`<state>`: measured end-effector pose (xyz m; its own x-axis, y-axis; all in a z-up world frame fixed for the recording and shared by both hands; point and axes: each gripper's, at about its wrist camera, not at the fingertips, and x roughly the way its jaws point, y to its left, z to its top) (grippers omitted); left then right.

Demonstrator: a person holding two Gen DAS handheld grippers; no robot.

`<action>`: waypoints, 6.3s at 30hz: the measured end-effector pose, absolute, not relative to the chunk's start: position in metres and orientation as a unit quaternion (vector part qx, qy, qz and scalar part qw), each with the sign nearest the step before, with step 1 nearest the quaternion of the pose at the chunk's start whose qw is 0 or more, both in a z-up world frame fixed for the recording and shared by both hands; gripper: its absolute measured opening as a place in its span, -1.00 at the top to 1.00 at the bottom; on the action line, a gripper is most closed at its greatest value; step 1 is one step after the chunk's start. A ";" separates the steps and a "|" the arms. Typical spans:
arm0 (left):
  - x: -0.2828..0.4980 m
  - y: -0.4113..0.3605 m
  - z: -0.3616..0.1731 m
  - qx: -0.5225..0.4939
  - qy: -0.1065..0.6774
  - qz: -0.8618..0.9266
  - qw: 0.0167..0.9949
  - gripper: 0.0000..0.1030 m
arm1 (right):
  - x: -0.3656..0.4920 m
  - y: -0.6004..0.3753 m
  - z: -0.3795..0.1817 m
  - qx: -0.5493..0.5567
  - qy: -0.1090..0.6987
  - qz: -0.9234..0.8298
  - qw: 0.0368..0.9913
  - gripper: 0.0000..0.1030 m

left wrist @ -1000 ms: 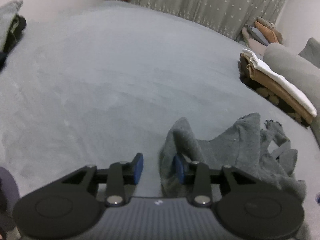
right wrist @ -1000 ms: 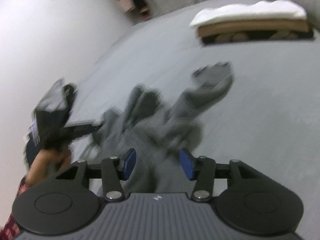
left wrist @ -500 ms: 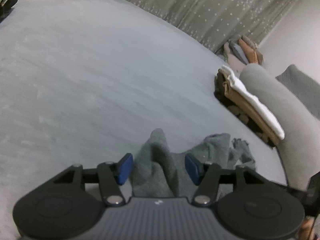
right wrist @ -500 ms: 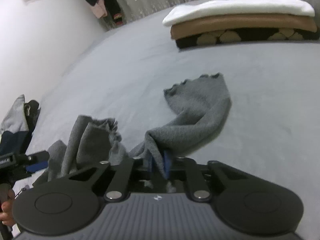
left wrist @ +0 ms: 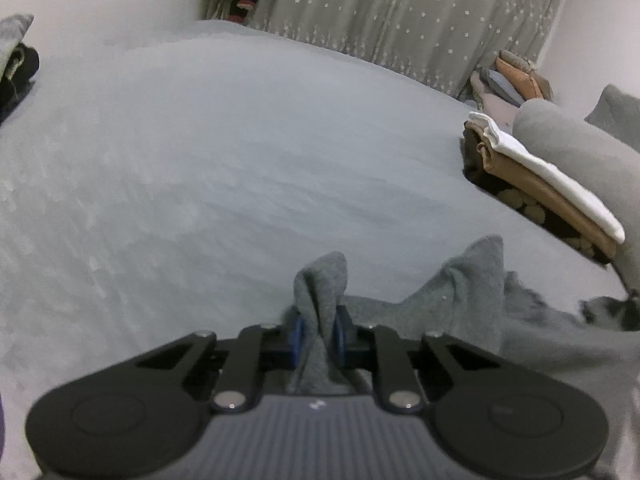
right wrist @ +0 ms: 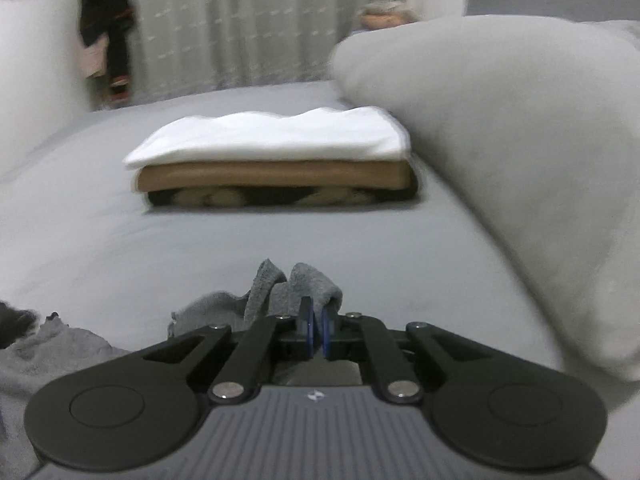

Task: Fold clothes

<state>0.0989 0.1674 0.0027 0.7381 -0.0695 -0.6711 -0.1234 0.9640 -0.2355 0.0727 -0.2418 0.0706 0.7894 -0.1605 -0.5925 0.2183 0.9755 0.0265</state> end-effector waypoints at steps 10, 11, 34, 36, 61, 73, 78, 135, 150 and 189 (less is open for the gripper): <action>0.096 0.173 0.006 -0.126 0.372 0.016 0.919 0.56 | 0.049 -0.293 0.044 0.078 0.340 -0.156 0.924 0.91; 0.094 0.175 0.009 -0.132 0.369 0.017 0.920 0.50 | 0.045 -0.292 0.043 0.083 0.340 -0.144 0.926 0.89; 0.087 0.169 0.007 -0.223 0.345 -0.062 0.909 0.73 | 0.020 -0.213 0.079 0.108 0.325 0.007 0.939 0.13; 0.082 0.158 0.013 -0.234 0.329 -0.114 0.908 0.73 | 0.021 -0.199 0.077 0.113 0.326 0.028 0.938 0.13; 0.077 0.152 0.019 -0.260 0.350 -0.232 0.870 -0.07 | 0.024 -0.150 0.033 0.130 0.373 0.084 0.915 0.11; 0.100 0.144 -0.019 -0.278 0.406 -0.171 0.854 0.80 | 0.051 -0.153 0.032 0.123 0.380 0.078 0.913 0.10; 0.093 0.147 -0.008 -0.278 0.382 -0.157 0.867 0.83 | 0.068 -0.153 0.031 0.112 0.377 0.070 0.917 0.10; 0.108 0.143 0.024 -0.079 0.305 -0.067 0.947 -0.05 | 0.118 -0.164 0.010 0.026 0.404 0.111 0.907 0.09; 0.167 0.130 -0.004 -0.147 0.372 -0.135 0.907 0.92 | 0.108 -0.163 0.007 0.026 0.374 0.112 0.920 0.87; 0.274 0.087 -0.012 -0.161 0.378 -0.215 0.886 0.38 | 0.187 -0.195 0.002 0.060 0.349 0.071 0.932 0.26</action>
<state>0.2740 0.0875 -0.0121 0.6212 -0.5026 -0.6012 0.2595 0.8559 -0.4474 0.1872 -0.1952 0.0020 0.7460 0.1741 -0.6428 -0.0900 0.9827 0.1616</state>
